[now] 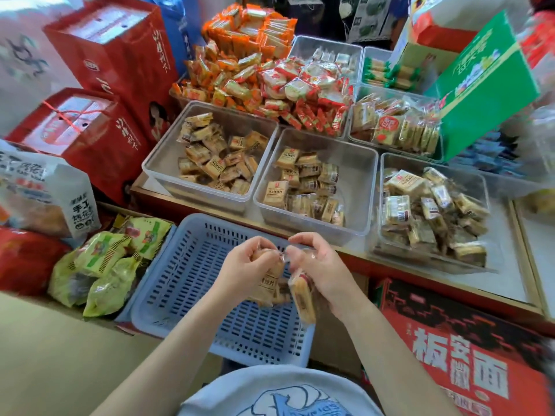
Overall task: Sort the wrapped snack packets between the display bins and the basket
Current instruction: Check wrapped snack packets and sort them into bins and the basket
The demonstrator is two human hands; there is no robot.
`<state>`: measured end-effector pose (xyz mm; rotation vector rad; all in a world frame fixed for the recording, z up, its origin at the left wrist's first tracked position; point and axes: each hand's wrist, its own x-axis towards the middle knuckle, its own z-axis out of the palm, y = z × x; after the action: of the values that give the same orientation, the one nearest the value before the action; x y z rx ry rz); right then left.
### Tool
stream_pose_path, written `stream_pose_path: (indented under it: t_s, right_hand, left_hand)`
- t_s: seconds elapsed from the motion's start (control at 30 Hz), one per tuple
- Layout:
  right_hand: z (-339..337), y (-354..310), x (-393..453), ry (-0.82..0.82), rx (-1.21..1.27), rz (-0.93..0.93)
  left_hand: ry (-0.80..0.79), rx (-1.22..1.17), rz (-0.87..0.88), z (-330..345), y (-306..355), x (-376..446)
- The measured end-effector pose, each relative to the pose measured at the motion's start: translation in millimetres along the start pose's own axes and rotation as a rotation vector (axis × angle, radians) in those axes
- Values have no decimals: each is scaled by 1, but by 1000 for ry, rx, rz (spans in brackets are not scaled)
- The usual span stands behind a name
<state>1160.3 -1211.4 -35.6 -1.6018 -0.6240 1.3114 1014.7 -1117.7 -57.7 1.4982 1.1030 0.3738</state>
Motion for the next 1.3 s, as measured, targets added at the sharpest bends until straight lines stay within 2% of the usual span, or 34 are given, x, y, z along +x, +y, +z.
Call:
stream_pose_path:
  t_s: [0.07,0.17,0.33,0.43,0.53,0.7,0.87,0.93,1.0,1.1,1.17,1.3]
  right_hand:
    - [1,2,-4,-23,-84,-27]
    - [3,2,-10,36,-135,-85]
    - [4,7,-10,152,-182,-107]
    - [3,7,-10,202,-132,-106]
    - [-1,5,-11,184,-41,-89]
    - [-10,-1,-12,175,26,-69]
    - [-18,-1,-10,265,120,-27]
    - [-18,0,-9,286,102,-48]
    - [-19,-1,-9,281,50,-74]
    - [-18,0,-10,181,-110,-73]
    - [-16,3,-10,128,-180,-76]
    - [-13,4,-8,153,-254,-142]
  left_hand:
    - [-26,49,45,2,1,-5]
    - [-30,46,69,2,0,-11]
    - [39,-106,60,5,-1,-22]
    - [38,-343,-43,4,5,-25]
    - [-47,-485,-118,1,8,-25]
    - [-164,-520,-177,3,7,-21]
    - [-380,-276,-57,-5,13,-19]
    - [-295,-277,-60,-3,13,-16]
    - [-131,-397,-132,-2,15,-11]
    - [46,-588,-236,-3,13,-1]
    - [58,-603,-263,-5,13,2]
    - [-18,-480,-270,0,14,0]
